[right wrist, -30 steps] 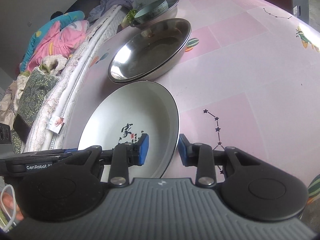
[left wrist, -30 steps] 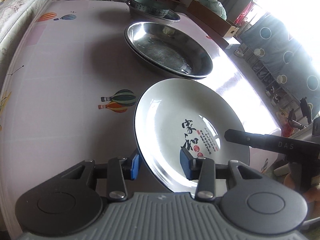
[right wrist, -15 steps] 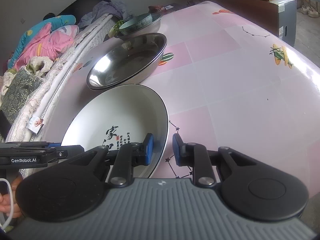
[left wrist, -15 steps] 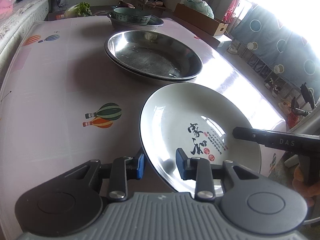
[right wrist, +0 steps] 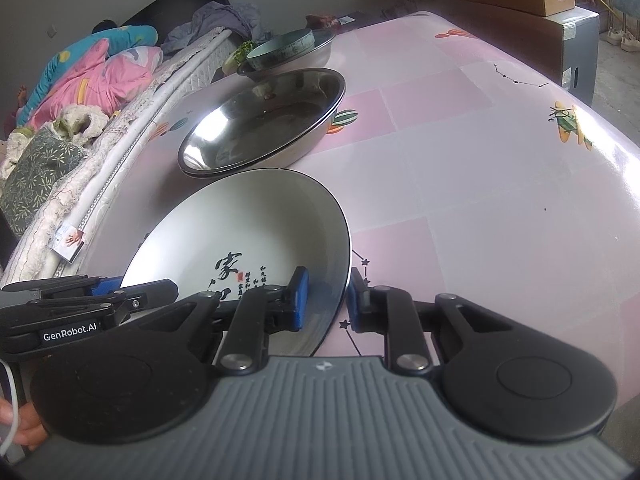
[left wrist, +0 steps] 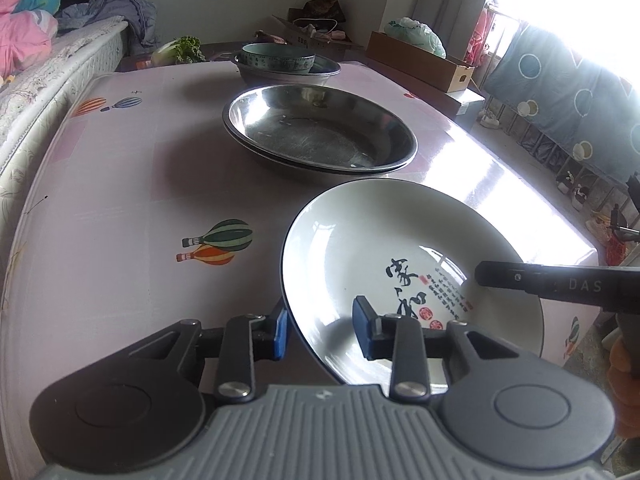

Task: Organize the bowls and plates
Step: 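Carry the held white plate with both tools toward the steel basins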

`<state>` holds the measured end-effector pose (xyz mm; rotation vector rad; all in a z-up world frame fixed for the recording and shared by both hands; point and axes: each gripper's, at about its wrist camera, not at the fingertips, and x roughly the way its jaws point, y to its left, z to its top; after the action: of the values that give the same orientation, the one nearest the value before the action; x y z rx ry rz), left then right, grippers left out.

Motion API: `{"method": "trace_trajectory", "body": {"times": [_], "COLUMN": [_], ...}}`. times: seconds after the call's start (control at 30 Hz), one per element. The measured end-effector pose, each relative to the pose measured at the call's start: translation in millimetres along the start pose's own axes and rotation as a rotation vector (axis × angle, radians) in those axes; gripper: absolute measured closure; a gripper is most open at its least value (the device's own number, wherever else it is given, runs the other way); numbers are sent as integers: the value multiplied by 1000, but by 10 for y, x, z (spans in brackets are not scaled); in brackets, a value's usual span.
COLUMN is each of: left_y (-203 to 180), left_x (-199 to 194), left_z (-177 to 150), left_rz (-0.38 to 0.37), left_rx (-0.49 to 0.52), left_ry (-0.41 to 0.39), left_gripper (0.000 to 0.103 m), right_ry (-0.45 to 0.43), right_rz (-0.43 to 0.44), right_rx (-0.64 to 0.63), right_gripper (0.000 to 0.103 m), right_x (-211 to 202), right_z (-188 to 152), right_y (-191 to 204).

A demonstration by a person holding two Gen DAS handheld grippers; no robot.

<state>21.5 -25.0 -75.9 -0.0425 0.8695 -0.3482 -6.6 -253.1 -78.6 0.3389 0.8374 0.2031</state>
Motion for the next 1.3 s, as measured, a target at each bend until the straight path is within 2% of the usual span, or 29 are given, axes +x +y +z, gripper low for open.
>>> {"method": "trace_trajectory", "body": {"times": [0.43,1.3], "left_y": [-45,-19], "left_x": [-6,47], "left_z": [50,100], "left_rz": [38,36], "left_rx": [25,14], "left_ry": [21,44], "left_gripper": [71,70], "right_ry": [-1,15], "right_rz": [1,-10], "right_rx": [-4,-24], "right_gripper": [85,82], "right_x": [24,82], "right_z": [45,71], "right_y": [3,36]}}
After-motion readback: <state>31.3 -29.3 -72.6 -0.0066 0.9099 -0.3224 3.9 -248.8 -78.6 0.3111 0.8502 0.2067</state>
